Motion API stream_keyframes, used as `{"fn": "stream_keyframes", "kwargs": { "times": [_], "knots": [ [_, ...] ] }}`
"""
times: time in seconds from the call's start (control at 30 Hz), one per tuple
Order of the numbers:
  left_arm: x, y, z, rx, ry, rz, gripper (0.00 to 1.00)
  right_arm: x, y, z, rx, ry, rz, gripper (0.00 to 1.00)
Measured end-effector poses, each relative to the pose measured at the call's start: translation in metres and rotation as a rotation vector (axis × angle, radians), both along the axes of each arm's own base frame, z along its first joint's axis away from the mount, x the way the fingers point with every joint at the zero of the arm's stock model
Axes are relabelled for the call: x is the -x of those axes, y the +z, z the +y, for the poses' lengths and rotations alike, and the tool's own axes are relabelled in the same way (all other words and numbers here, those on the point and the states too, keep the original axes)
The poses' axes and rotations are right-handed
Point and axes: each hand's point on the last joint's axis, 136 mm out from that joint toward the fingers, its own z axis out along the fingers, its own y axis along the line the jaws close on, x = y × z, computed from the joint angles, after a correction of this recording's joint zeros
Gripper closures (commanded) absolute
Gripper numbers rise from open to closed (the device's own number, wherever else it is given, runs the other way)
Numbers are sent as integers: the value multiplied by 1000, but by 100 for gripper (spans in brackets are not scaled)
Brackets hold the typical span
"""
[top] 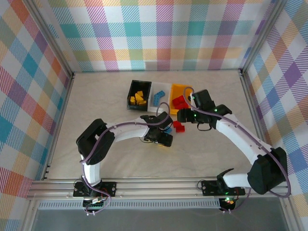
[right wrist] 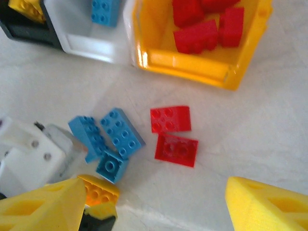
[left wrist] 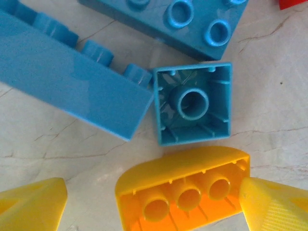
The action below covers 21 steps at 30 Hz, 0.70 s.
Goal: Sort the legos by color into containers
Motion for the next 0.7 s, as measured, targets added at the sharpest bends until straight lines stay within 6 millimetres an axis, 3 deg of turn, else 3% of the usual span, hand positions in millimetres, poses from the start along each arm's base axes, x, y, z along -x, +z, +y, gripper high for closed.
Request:
{"fn": "stream_keyframes", "kwargs": {
  "times": [0.13,0.27,0.43,0.7],
  "knots": [
    [-2,-1,-5,3,-3,0,13,9,-5,-7,2,-13,6,23],
    [-1,-2,-8,2,-2,4,35,13,-14,-9,8,-16,23,23],
    [-1,-5,-9,1,6,16,54,15,-19,-11,12,-18,34,23],
    [-1,-3,-11,5,16,18,68,10,-16,-10,-3,-29,14,23]
  ]
}}
